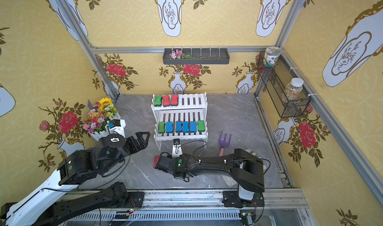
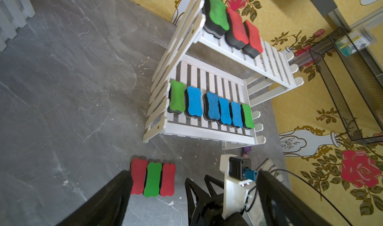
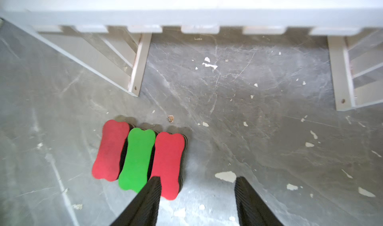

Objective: Remove the whiteboard erasers from the shelf
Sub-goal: Adjust the whiteboard eraser at the center of the board, then pick up the whiteboard eraser from the shelf.

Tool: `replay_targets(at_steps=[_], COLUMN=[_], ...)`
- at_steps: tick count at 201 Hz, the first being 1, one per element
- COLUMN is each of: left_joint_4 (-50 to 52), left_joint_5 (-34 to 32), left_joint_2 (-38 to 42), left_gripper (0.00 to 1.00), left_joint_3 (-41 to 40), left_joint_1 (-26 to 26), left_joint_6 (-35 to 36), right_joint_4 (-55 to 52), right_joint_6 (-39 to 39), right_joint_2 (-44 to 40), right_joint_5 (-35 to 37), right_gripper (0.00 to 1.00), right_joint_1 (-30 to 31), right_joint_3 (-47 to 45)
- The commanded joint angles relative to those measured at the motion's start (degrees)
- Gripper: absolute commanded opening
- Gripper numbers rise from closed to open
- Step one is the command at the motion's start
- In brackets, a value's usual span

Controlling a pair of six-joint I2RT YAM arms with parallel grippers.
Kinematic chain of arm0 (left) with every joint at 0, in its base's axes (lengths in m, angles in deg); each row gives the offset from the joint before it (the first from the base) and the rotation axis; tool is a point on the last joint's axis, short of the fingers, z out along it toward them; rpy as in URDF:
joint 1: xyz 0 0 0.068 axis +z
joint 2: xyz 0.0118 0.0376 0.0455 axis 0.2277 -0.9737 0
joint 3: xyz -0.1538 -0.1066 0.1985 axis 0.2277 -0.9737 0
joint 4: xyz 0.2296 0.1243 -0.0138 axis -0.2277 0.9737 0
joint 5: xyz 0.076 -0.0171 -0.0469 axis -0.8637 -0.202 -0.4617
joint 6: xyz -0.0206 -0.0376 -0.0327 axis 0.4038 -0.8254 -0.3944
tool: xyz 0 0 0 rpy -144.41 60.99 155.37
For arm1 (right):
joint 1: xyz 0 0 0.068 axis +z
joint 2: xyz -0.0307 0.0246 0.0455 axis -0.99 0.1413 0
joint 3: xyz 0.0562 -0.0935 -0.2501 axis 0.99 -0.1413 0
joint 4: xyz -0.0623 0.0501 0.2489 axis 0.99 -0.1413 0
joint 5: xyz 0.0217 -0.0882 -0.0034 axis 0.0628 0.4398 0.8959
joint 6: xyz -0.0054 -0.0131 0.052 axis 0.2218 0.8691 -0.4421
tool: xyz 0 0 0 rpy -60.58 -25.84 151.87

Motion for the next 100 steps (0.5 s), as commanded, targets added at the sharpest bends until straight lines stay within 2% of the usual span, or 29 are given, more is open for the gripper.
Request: replay_targets(at_steps=[1,23,44,78,100], left_joint_4=[-5.8,-7.5,-5.9,4.0,7.9], left_joint_5=[2.9,11.0,17.9,14.8,12.6], left_joint_2=[-6.0,-16.4,-26.9,-46.9,-55.1], left_gripper=[0.99,0.9,0.82,0.69,0.68], left_joint_3=[6.5,17.9,29.4,52.8,62.6], left_joint_1=[1.3,8.6,15.7,16.2,16.1], left_joint_6=[6.7,13.7,16.9,20.9,22.1], right_joint_4=[-3.8,-4.8,-6.4,-8.5,-8.6], right_joint_6=[-2.8,-4.7,-6.2,-6.7,-6.3], right_joint_2=[-5.8,-12.0,-15.8,-20.1,-22.7], right_joint_5=[5.2,7.0,6.5,7.0,6.9], right_gripper=[0.61,0.6,0.59,0.58,0.58], right_joint_1=[0.5,1.0,1.0,1.0,0.9], right_joint_3=[-2.7,-6.7,-9.5,-11.9,-13.8])
